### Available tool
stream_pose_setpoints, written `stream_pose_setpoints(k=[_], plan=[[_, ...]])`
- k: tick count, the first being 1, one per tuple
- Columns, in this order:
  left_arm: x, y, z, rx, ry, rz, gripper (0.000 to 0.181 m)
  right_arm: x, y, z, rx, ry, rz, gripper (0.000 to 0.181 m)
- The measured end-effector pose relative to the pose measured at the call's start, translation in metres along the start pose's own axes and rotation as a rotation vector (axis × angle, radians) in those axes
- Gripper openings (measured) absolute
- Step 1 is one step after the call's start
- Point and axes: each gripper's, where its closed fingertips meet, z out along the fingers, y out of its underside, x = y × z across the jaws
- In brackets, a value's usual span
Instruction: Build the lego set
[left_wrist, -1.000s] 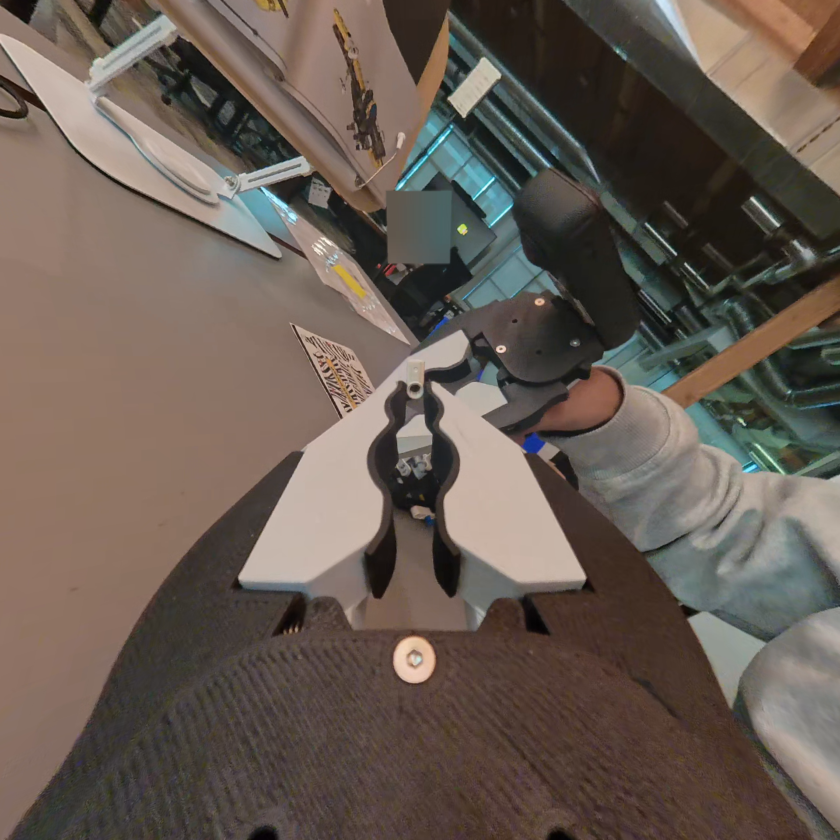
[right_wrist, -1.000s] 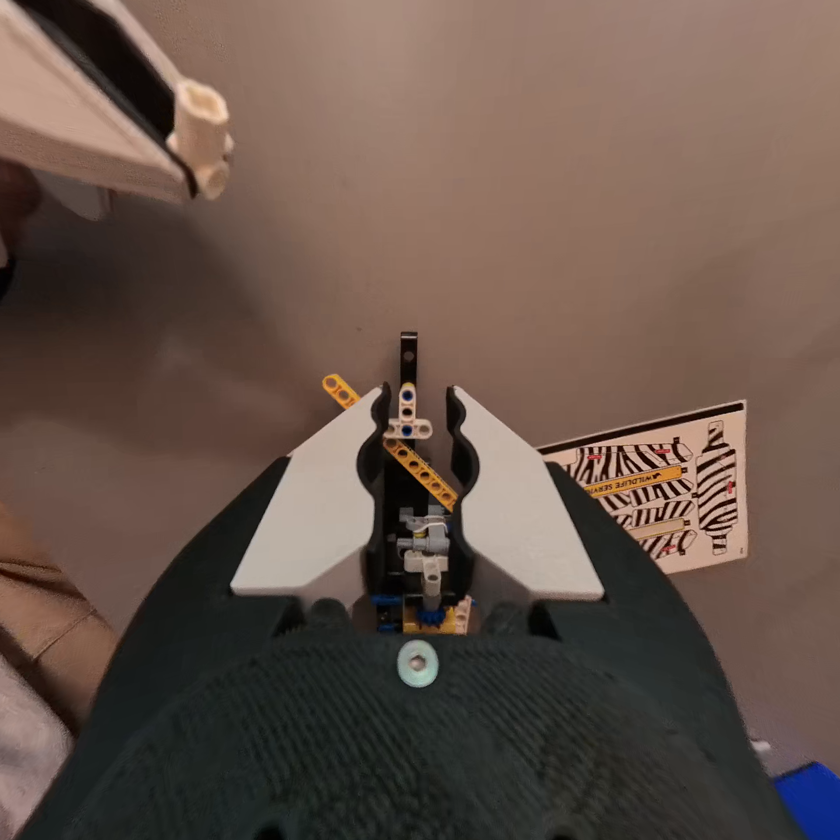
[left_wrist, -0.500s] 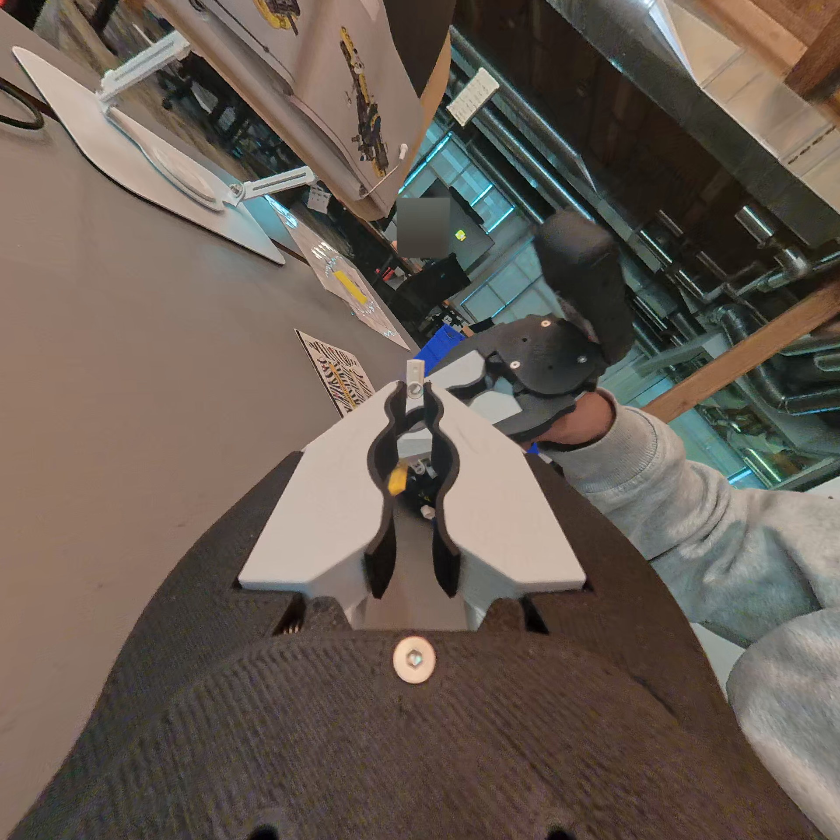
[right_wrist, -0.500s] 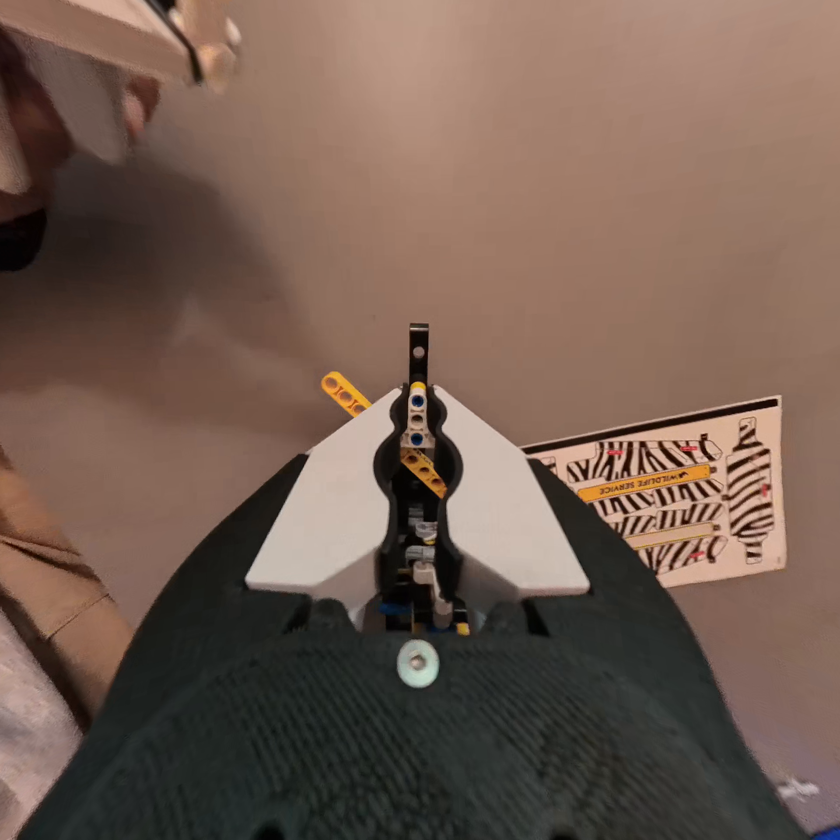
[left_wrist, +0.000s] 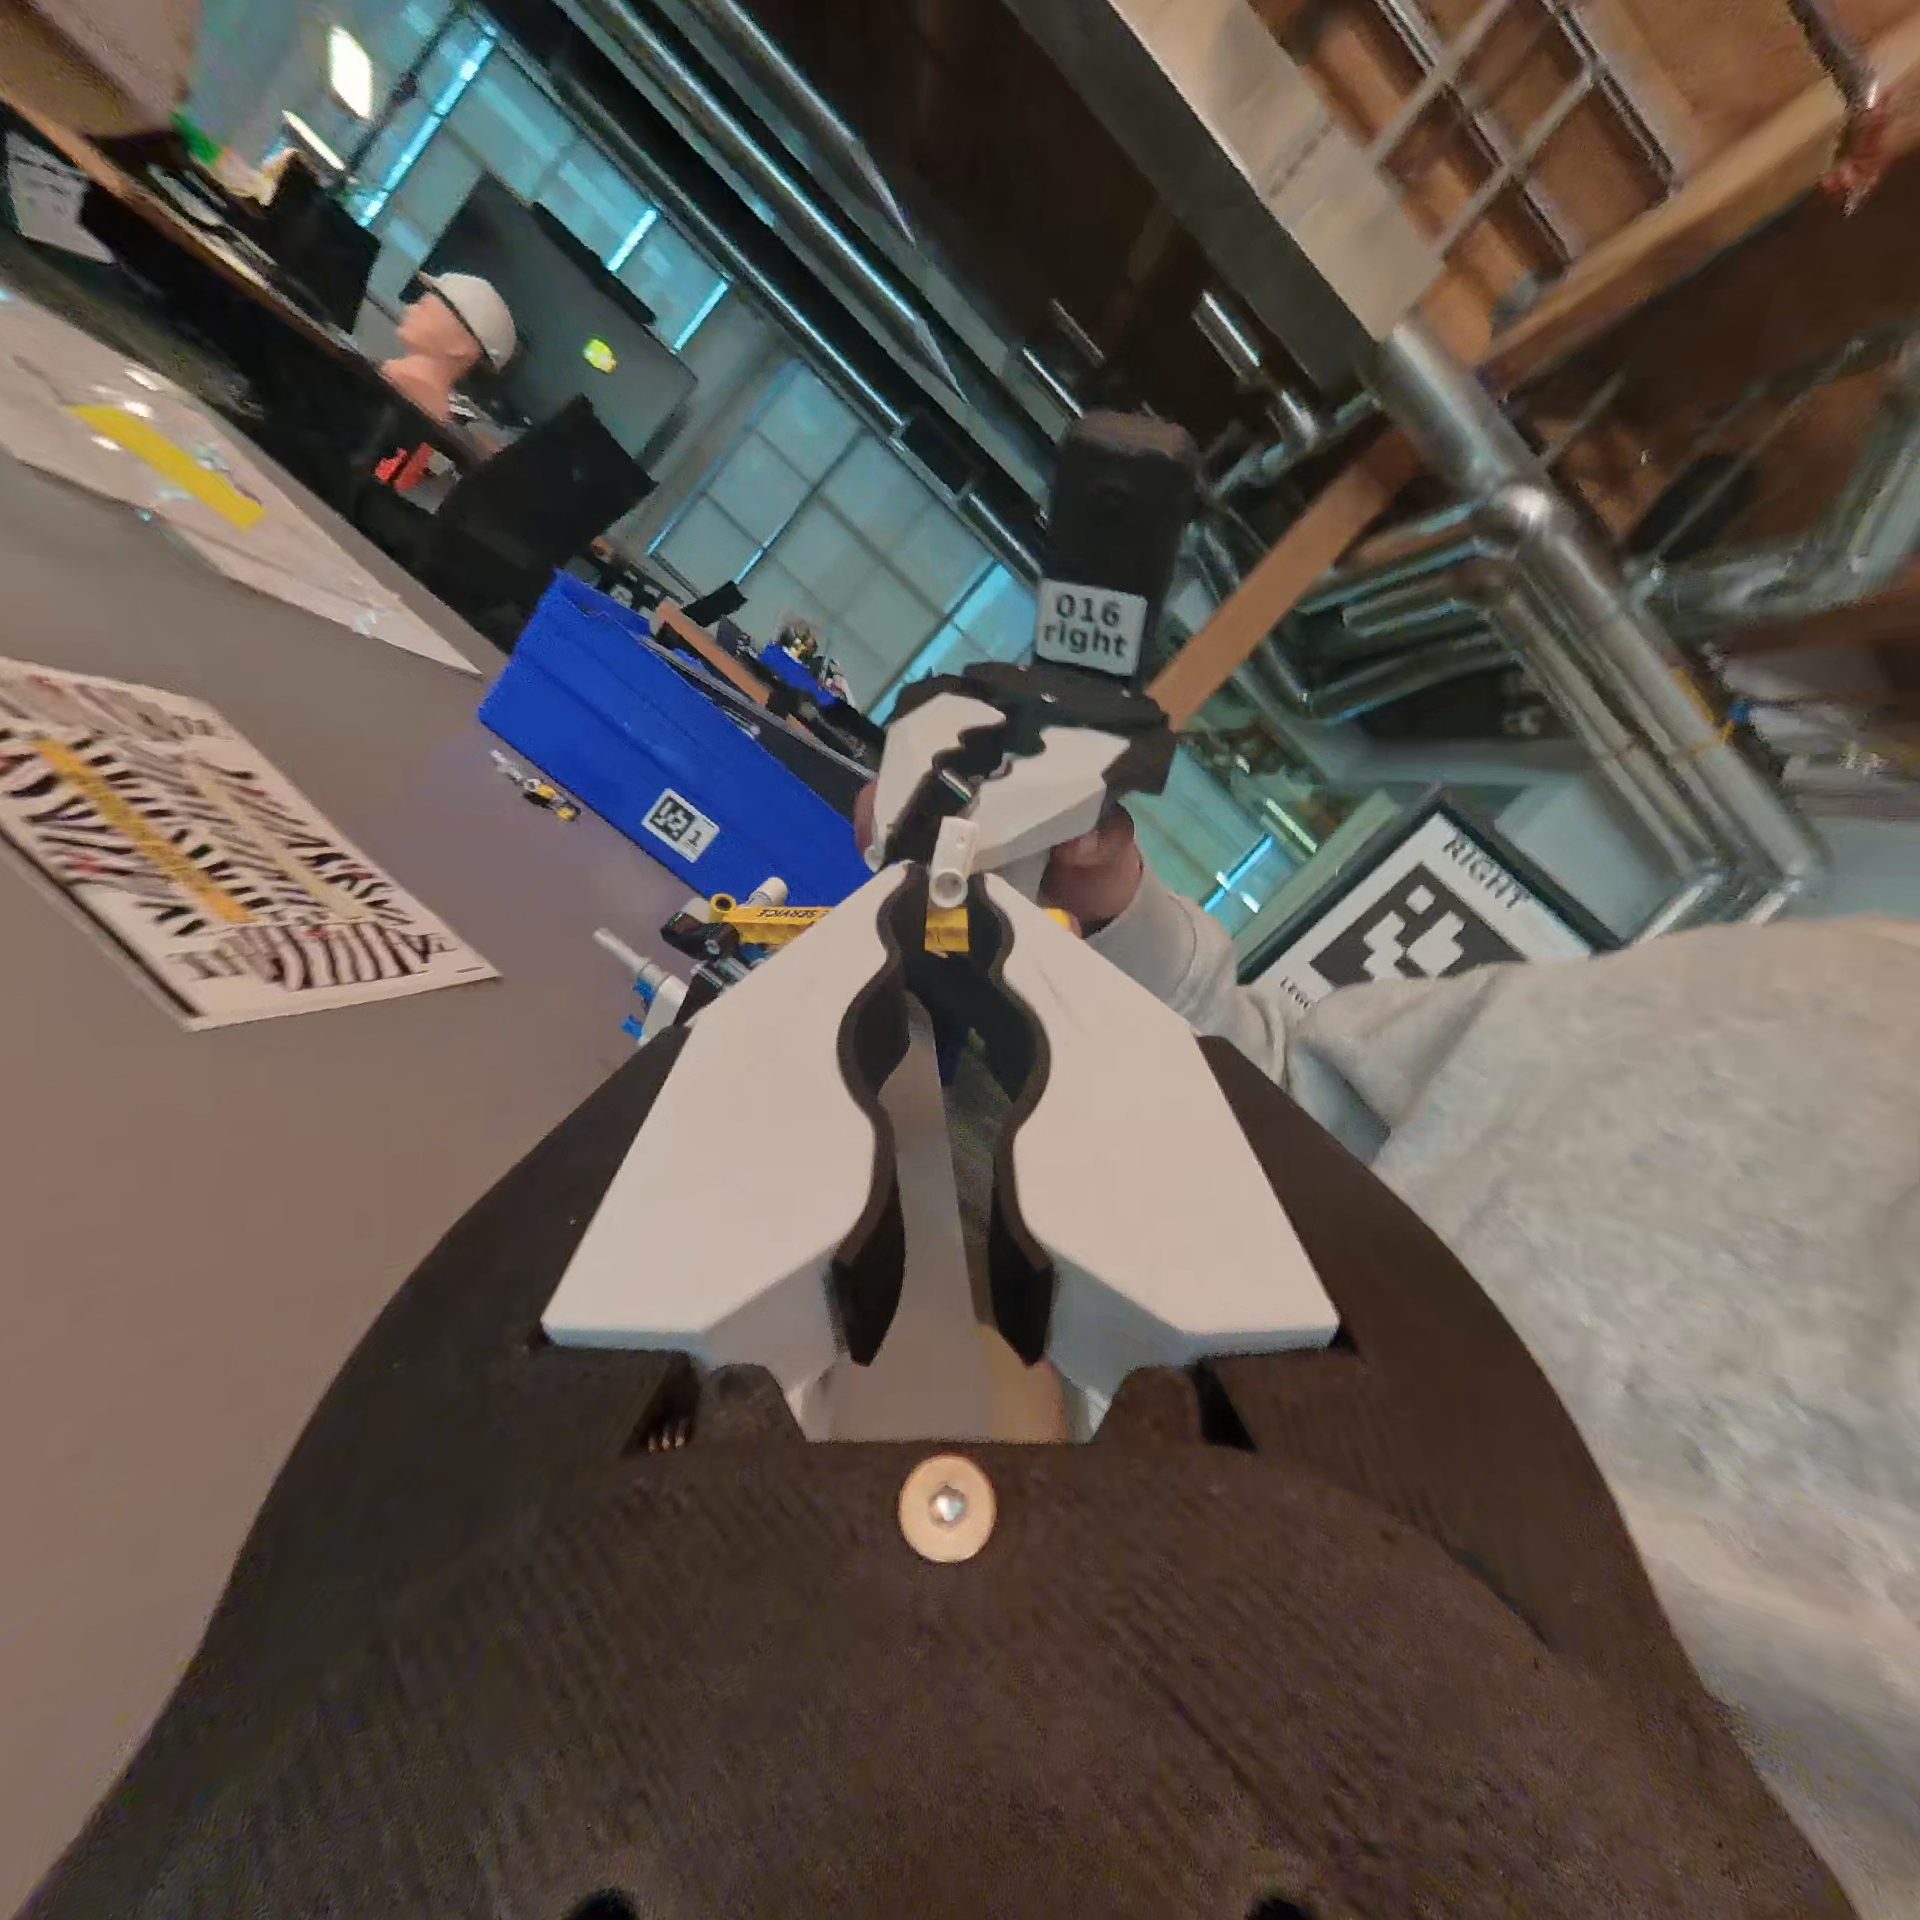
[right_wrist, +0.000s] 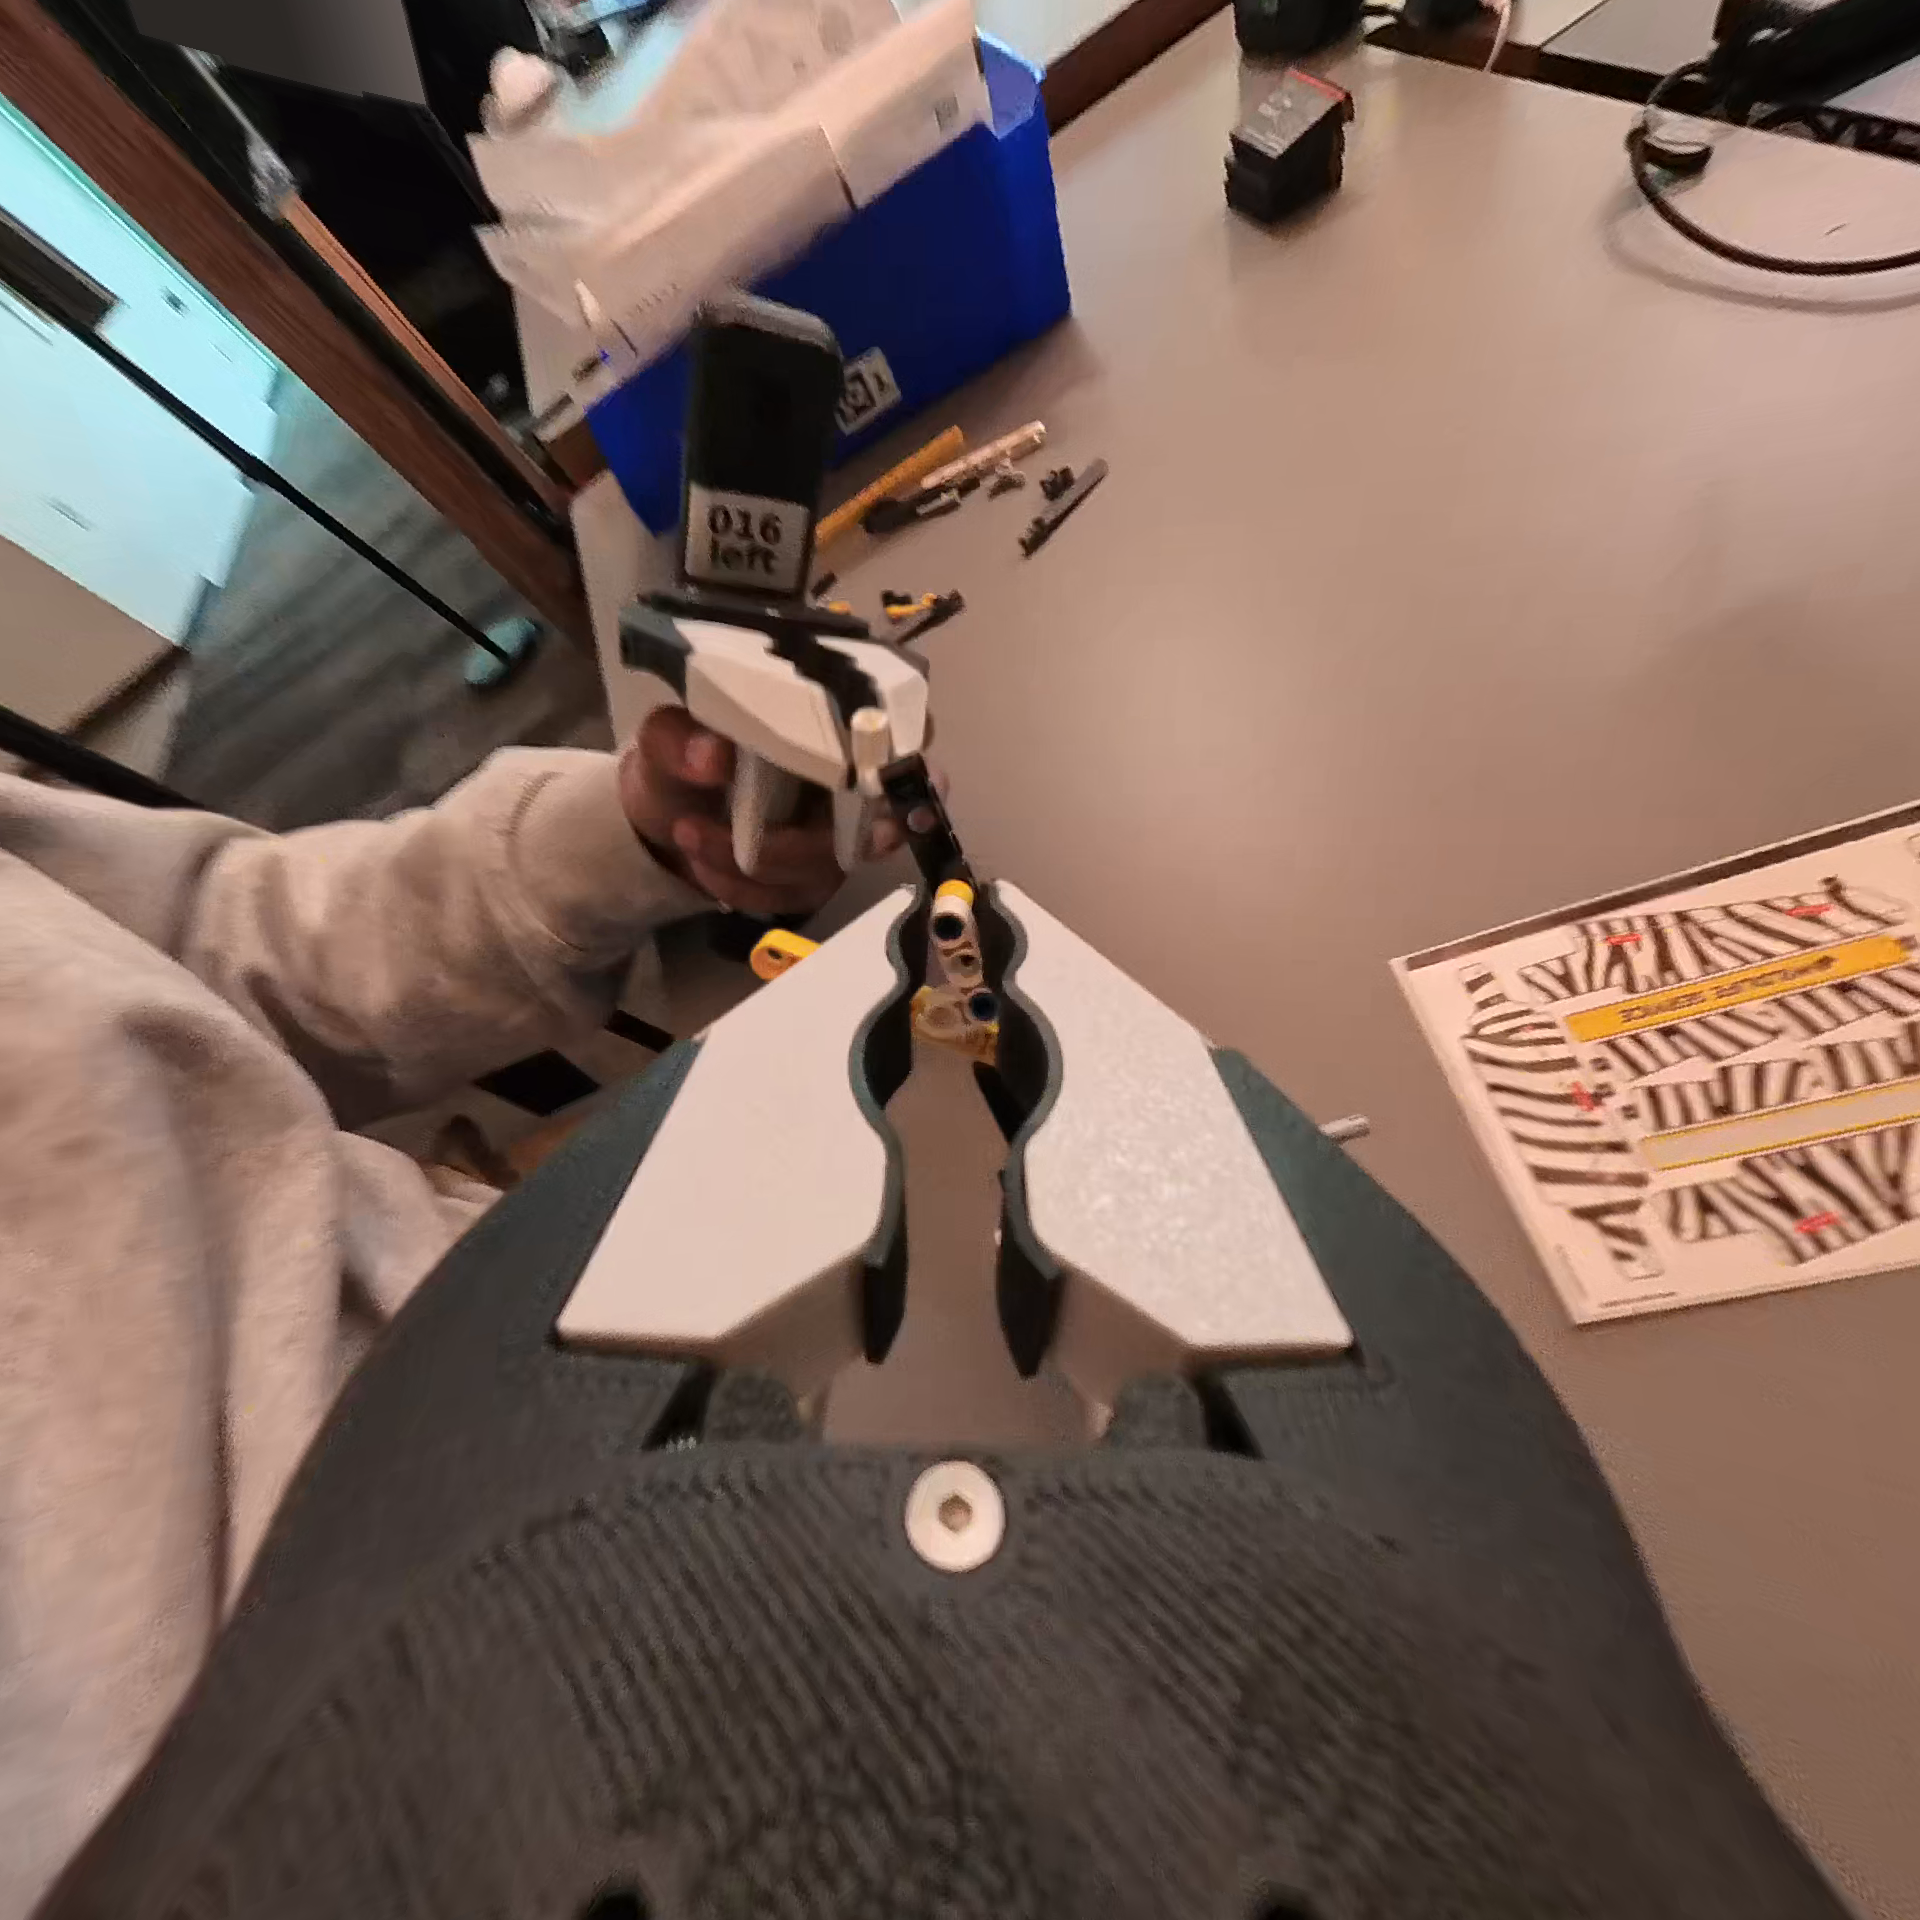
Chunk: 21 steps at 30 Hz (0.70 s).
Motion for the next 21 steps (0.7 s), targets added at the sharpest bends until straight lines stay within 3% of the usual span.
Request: stream_pose_setpoints(k=[1, 7, 21], plan=[[0.002, 0.006, 0.007, -0.019, -0.003, 0.030, 0.006, -0.002, 0.000, -0.005, 0.020, -0.023, 0.027, 0.007], [0.005, 0.011, 0.024, 0.014, -0.032, 0.115, 0.006, -0.007, 0.003, -0.025, 0.116, -0.163, 0.163, 0.006], [-0.002, 0.032, 0.037, -0.042, -0.039, 0.088, 0.006, -0.007, 0.008, -0.034, 0.144, -0.194, 0.187, 0.006]])
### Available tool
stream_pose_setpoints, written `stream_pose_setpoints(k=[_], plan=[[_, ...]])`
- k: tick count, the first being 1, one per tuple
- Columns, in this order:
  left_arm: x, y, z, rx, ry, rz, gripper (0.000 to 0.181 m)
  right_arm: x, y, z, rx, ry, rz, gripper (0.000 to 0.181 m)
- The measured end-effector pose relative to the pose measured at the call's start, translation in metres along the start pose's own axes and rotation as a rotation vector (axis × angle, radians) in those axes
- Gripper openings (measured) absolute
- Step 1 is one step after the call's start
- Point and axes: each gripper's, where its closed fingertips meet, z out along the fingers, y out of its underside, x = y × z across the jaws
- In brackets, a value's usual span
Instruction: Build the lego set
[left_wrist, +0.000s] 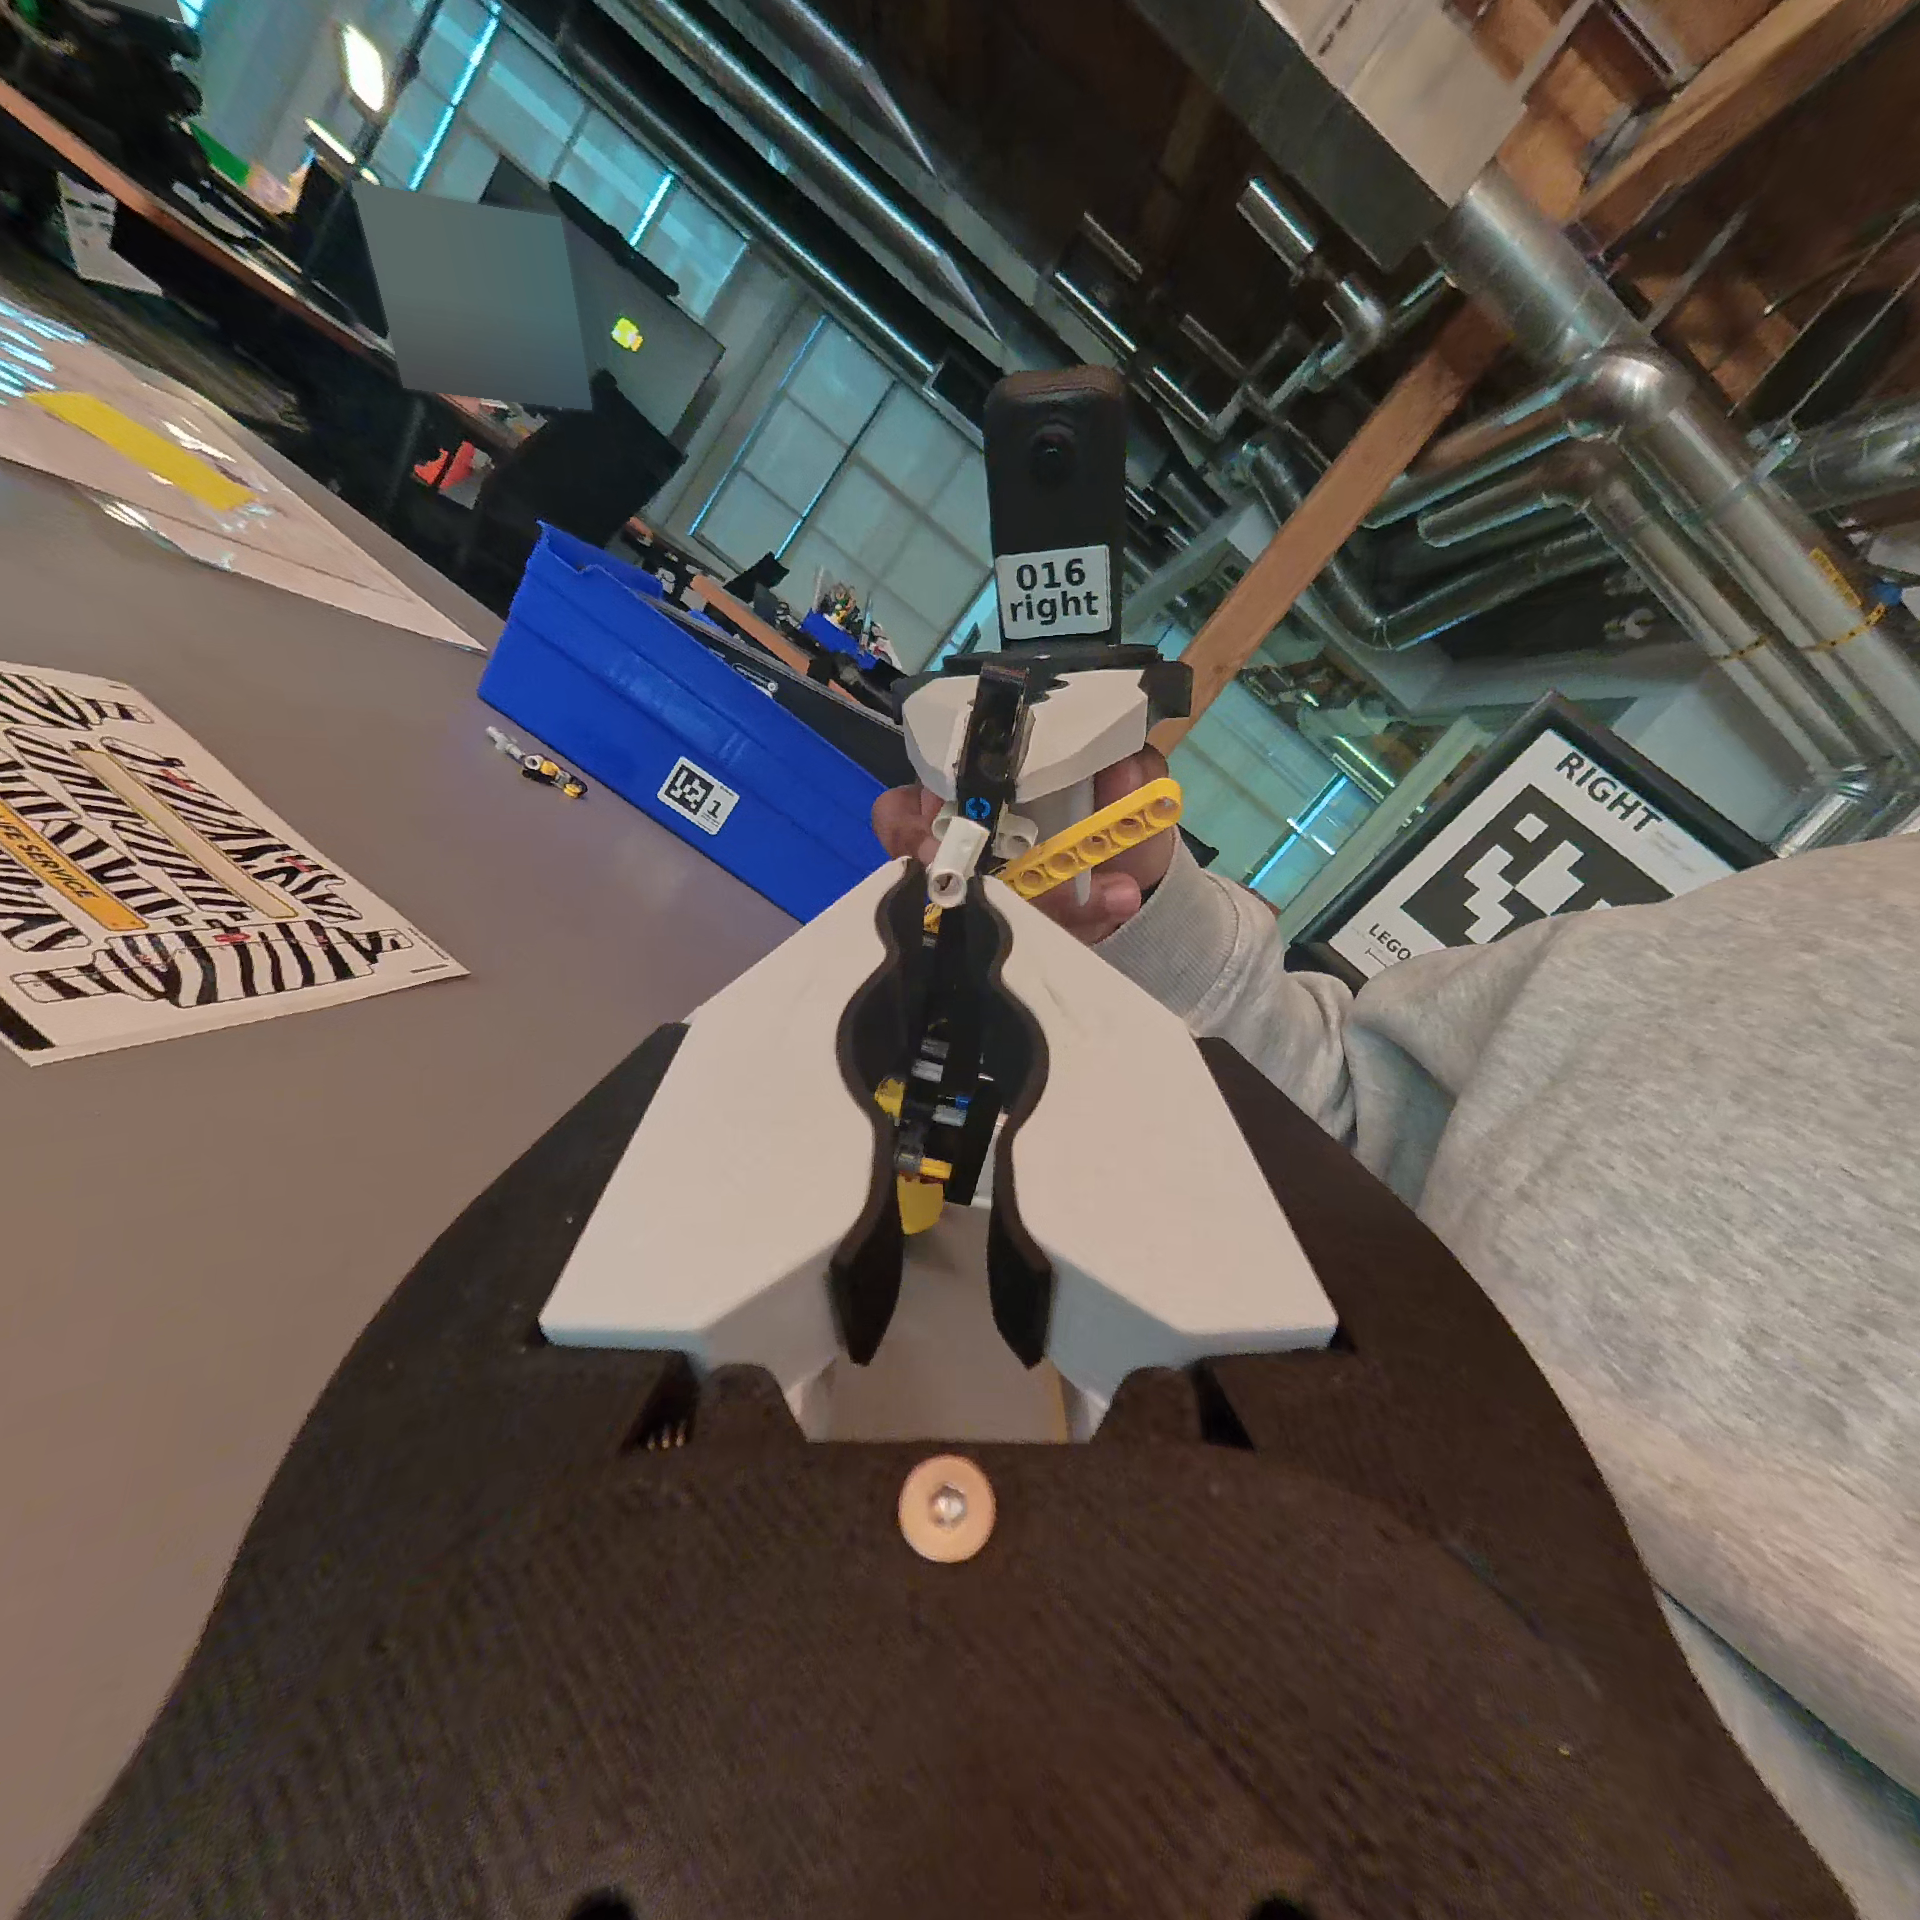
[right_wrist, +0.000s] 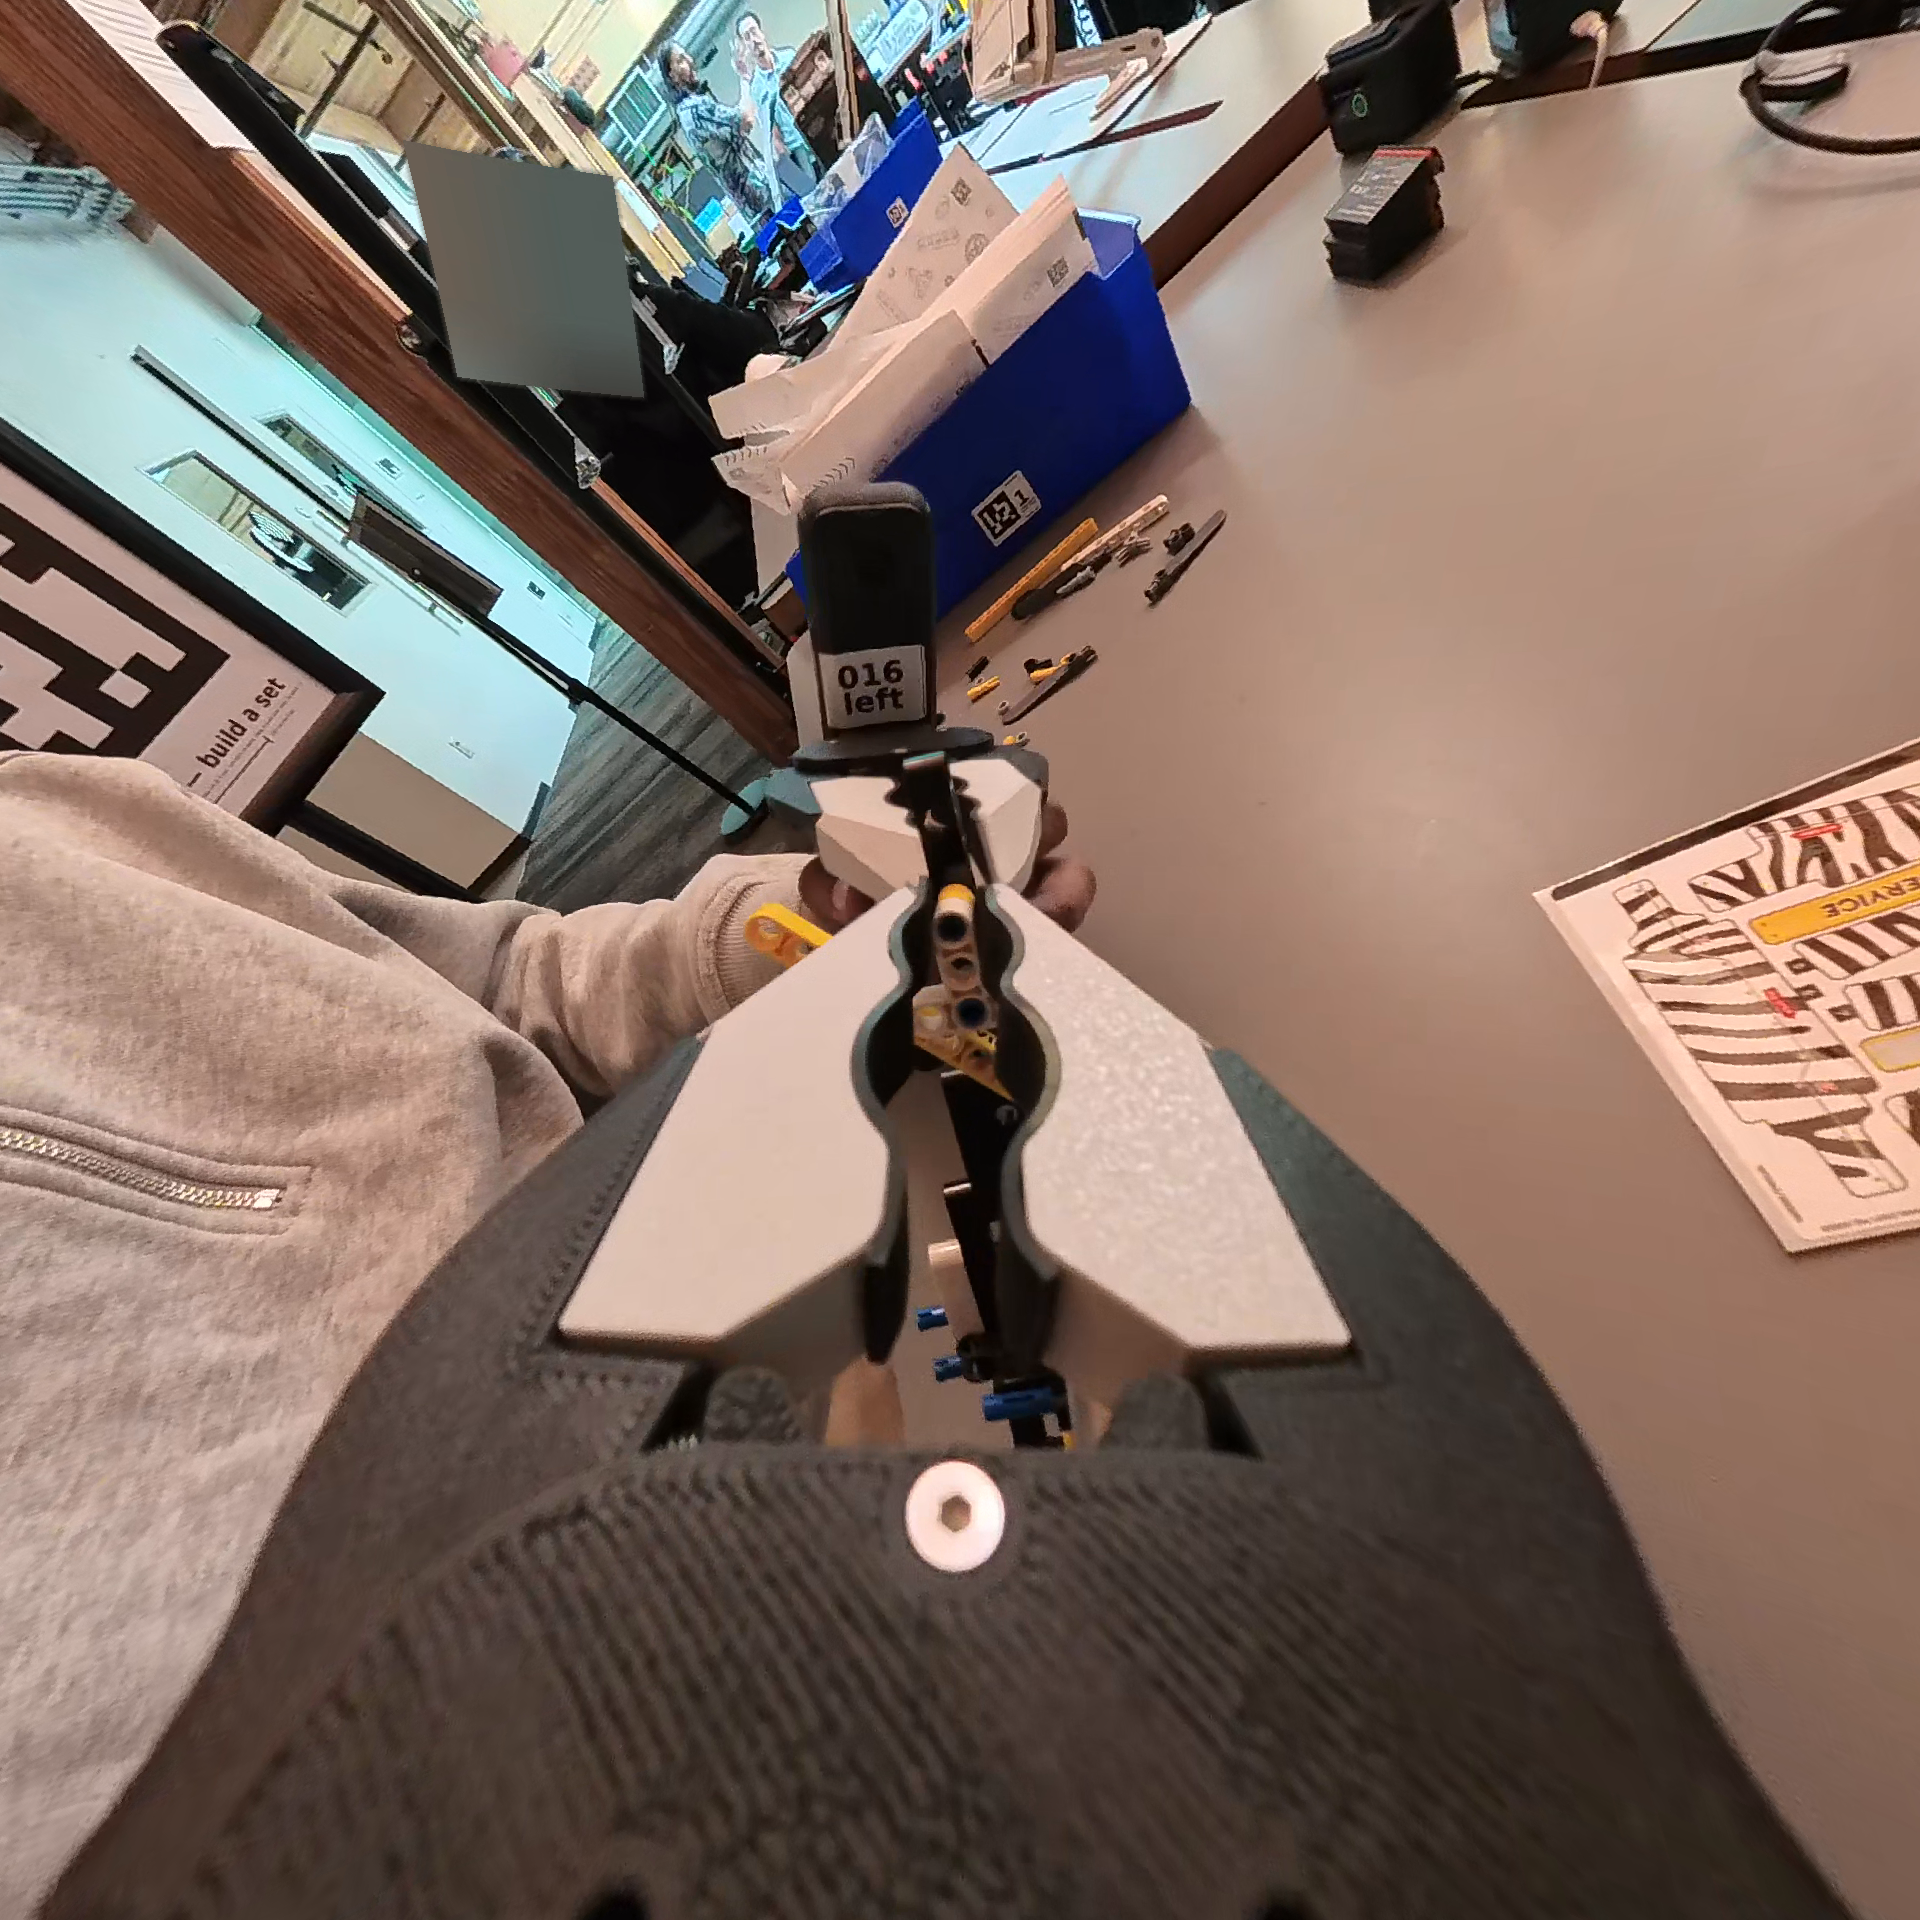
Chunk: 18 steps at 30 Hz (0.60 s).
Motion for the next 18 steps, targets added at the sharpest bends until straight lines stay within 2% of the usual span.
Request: stream_pose_setpoints(k=[14, 18], plan=[[0.0038, 0.0040, 0.0044, 0.044, 0.038, -0.052, 0.006, -0.0016, -0.0003, -0.0008, 0.036, -0.020, 0.045, 0.006], [-0.0024, 0.0038, 0.0027, 0.052, 0.008, -0.055, 0.006, 0.0040, -0.0001, -0.0037, 0.048, -0.006, 0.061, 0.006]])
